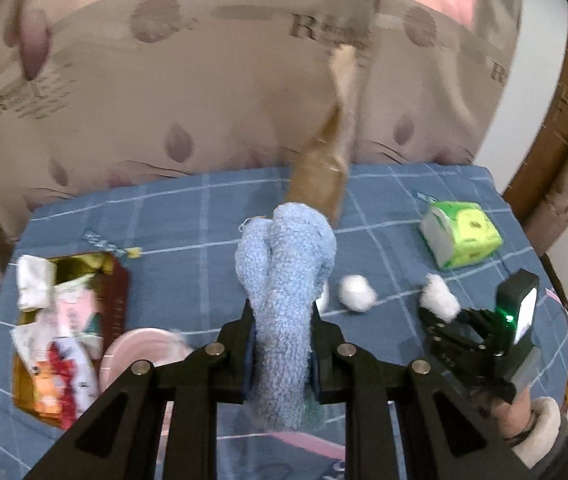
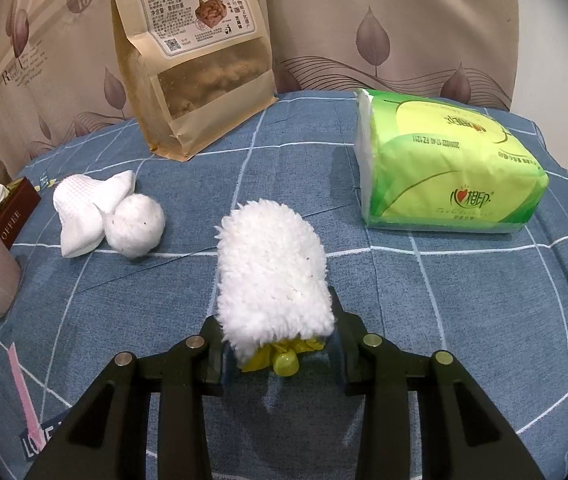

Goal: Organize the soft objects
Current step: 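Grasp the blue fuzzy sock with the left gripper while the right gripper holds the fluffy toy, then carry the blue fuzzy sock into the tin tray and open the left gripper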

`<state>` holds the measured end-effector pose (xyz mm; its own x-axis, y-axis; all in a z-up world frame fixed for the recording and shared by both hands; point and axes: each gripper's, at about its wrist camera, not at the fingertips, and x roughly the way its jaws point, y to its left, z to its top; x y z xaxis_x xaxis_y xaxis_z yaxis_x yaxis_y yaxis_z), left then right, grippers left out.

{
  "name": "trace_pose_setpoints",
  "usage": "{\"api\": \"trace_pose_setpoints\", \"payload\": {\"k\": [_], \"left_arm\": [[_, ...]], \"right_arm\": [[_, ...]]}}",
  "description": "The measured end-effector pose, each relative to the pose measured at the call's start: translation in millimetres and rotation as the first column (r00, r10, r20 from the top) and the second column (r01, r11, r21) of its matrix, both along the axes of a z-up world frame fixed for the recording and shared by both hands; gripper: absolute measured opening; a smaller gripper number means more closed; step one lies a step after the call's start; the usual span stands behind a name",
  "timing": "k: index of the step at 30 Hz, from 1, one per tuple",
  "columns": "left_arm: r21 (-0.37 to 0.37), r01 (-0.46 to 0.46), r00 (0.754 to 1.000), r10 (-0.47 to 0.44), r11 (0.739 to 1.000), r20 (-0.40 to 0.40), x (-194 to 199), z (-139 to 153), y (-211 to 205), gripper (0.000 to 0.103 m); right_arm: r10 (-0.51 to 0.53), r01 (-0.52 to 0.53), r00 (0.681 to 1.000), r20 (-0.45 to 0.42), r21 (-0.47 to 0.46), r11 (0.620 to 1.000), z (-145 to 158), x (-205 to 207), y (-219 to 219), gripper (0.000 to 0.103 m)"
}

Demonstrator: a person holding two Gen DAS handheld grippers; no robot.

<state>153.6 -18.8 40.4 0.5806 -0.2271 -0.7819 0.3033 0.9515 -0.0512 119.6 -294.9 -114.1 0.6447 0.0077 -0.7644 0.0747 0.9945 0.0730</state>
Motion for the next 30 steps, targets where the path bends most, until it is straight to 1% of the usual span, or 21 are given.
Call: {"api": "trace_pose_setpoints", "payload": {"k": [6, 12, 14, 17, 21, 22, 30], "left_arm": [[0.046, -0.096, 0.995, 0.094, 0.994, 0.033, 6.1, 10.5, 48.7, 0.021], [0.112, -0.181, 0.983, 0.177, 0.977, 0.046, 14.1, 5.9, 93.1, 0.021], [0.128, -0.216, 0.976, 0.212, 0.968, 0.045, 16.9, 2.4, 110.0, 0.021], [0.128, -0.259, 0.966, 0.256, 0.957, 0.040, 19.5, -4.9, 132.4, 0.021], [0.149, -0.310, 0.950, 0.310, 0.939, 0.022, 25.4, -16.7, 160.3, 0.021], [0.161, -0.328, 0.944, 0.329, 0.931, 0.020, 27.8, -19.7, 168.8, 0.021], [0.180, -0.419, 0.906, 0.424, 0.890, 0.013, 40.0, -28.8, 220.0, 0.021]], "right_arm": [[0.003, -0.003, 1.000, -0.002, -0.006, 1.000, -0.6, 0.6, 0.7, 0.037], [0.005, -0.005, 1.000, -0.003, -0.015, 1.000, -1.4, 0.6, 1.4, 0.037], [0.004, -0.004, 1.000, -0.004, -0.018, 1.000, -1.6, 0.6, 1.9, 0.037], [0.003, -0.003, 1.000, -0.005, -0.027, 1.000, -2.1, 0.6, 2.9, 0.037], [0.002, -0.002, 1.000, -0.005, -0.033, 0.999, -2.5, 0.3, 4.2, 0.037], [0.002, -0.002, 1.000, -0.005, -0.033, 0.999, -2.5, 0.2, 4.3, 0.037], [0.001, -0.002, 1.000, -0.007, -0.043, 0.999, -2.5, 0.2, 5.4, 0.037]]}}
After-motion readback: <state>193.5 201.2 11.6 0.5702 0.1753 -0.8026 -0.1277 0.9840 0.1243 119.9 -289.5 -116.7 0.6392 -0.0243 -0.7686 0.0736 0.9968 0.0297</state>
